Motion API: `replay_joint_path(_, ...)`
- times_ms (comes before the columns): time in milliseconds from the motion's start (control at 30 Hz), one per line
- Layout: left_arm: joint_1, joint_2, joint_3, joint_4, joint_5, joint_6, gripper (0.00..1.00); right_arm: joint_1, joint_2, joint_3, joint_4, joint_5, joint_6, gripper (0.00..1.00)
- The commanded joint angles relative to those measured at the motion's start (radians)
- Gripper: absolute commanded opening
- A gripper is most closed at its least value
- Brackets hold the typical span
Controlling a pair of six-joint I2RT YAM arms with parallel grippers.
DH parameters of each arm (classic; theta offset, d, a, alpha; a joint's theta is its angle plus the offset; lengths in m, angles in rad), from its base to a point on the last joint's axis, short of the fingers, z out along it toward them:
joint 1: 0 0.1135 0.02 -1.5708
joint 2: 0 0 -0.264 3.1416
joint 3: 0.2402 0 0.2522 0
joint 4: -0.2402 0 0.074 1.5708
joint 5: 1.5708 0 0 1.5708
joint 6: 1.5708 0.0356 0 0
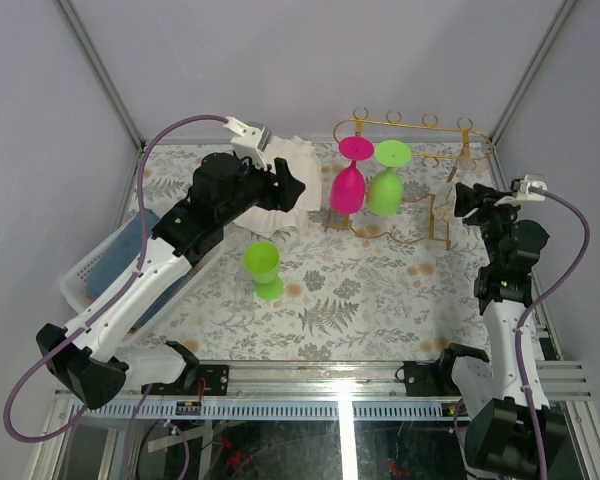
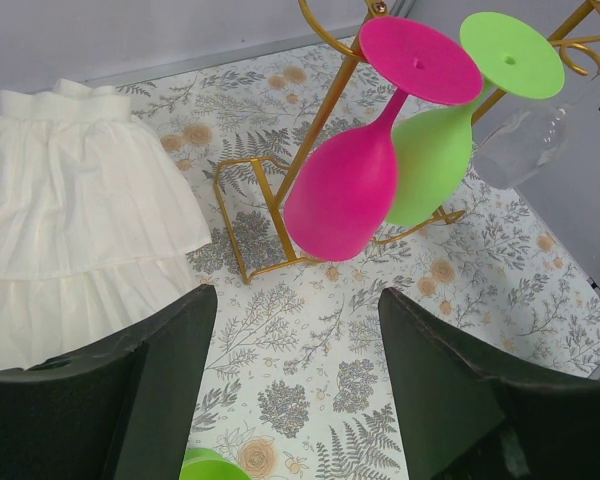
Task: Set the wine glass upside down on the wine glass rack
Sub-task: Turn the wine glass upside down at the wine rack.
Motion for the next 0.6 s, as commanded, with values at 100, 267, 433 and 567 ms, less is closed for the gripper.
replay_joint_path(100, 0.010, -0.029, -0.010, 0.048, -0.029, -0.016, 0.66, -0.003, -0.178, 0.009, -0.194, 0.096, 0.039, 0.59)
replay_joint_path(267, 0.010, -0.037, -0.012, 0.043, -0.080, -0.035, 0.67, -0.002, -0.322, 0.016, -0.375, 0.121, 0.079, 0.63)
replay_joint_path(433, 0.010, -0.040, -0.005, 0.024, -0.155, -0.049, 0.69, -0.003, -0.399, 0.087, -0.637, 0.110, 0.121, 0.66)
replay_joint_path(567, 0.010, -0.053, 0.003, 0.007, -0.222, -0.041, 0.73, -0.002, -0.446, 0.119, -0.755, 0.036, 0.137, 0.73)
